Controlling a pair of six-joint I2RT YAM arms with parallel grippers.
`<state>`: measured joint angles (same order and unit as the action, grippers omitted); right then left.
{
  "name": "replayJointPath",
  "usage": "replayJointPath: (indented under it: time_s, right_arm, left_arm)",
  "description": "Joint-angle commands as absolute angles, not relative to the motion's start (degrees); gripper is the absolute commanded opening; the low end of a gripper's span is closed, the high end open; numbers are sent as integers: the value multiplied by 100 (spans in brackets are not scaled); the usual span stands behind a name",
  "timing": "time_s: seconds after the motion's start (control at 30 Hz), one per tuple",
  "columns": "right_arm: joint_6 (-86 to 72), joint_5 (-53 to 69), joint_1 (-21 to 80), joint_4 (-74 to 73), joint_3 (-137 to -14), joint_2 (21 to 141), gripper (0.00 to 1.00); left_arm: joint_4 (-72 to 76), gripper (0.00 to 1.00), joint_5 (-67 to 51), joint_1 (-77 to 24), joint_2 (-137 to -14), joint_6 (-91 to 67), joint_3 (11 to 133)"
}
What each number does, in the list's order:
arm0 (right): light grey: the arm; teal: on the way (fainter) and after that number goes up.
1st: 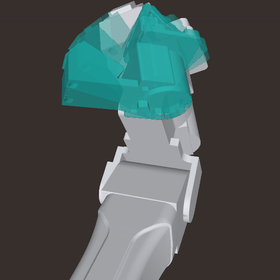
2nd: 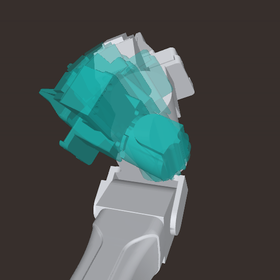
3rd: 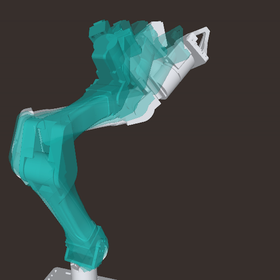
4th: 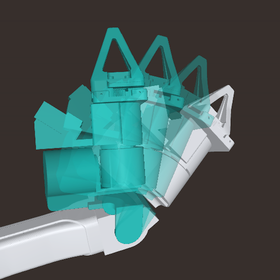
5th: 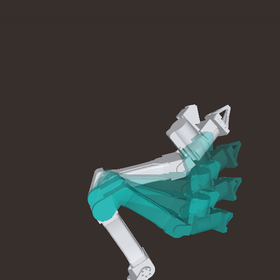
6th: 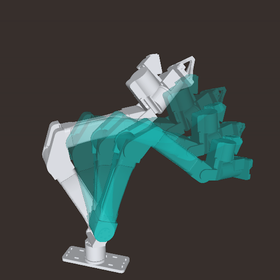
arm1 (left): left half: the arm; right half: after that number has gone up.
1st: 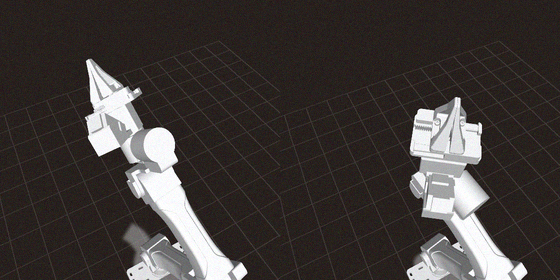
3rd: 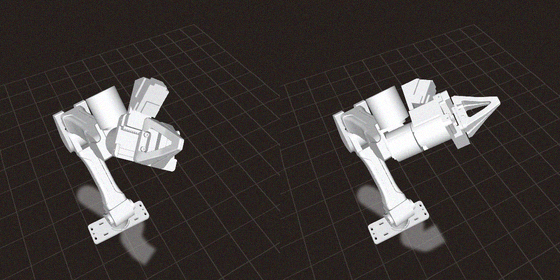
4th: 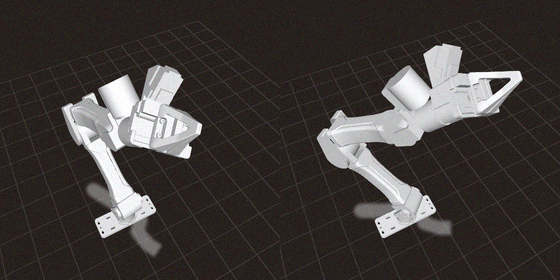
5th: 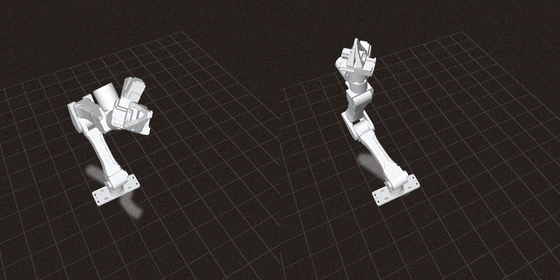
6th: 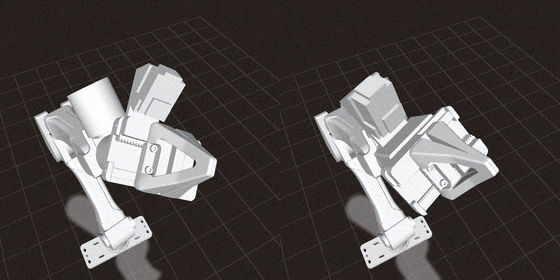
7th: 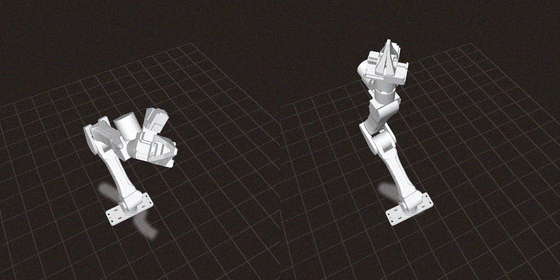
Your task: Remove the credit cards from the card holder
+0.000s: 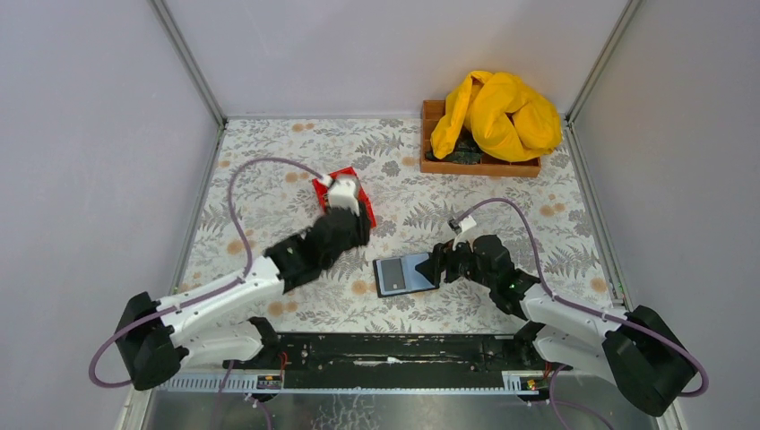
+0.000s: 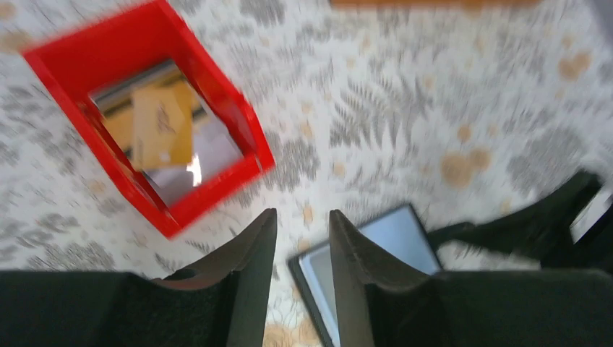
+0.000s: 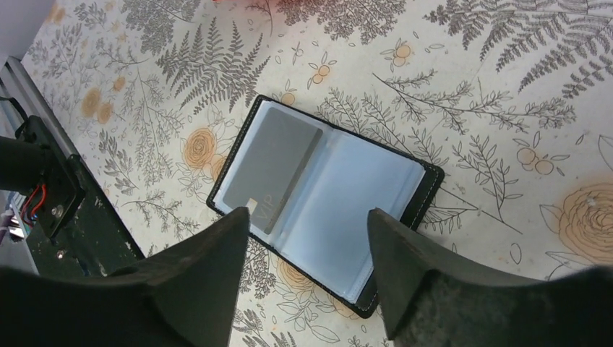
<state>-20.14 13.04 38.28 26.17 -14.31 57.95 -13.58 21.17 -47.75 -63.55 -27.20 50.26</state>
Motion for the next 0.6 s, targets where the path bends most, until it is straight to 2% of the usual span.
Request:
replayJointPath:
  time_s: [0.0,0.07,0.1,0.13,0.27,0.3,0.37,0.57]
  right_arm:
    - [-1887,1322,3892,2898,-1707,5837,76]
    - [-1650,836,4247,2702,-1851,5709,85]
    - [-1475,402,4516,2482,-2002,5686,86]
    - [-1319,44,4739,2286,-2175,5733,87]
    - [-910,-767,5227,1537,-3000,6417,88]
    - [-843,-944,5273,1376,-3213,6659,88]
    - [-825,-1209,5307,1142,-3594,7196,87]
    - [-1074,-1675,5441,772,-4430,8144,84]
  left_arm:
    - [706,39,4387,-6286,-6009,-2659,3804]
    - [1018,44,5248,-6826,-5785,-2327,3601]
    - [934,46,5343,-6872,-5736,-2242,3632]
    - [743,53,5422,-6875,-5697,-2267,3703]
    - [359,95,6016,-6858,-5476,-2119,3906]
    - [367,99,6105,-6807,-5428,-2019,3956]
    - [-20,100,6076,-6552,-5398,-2131,4225]
    - [-1617,100,4412,-4655,-5747,-3476,5376]
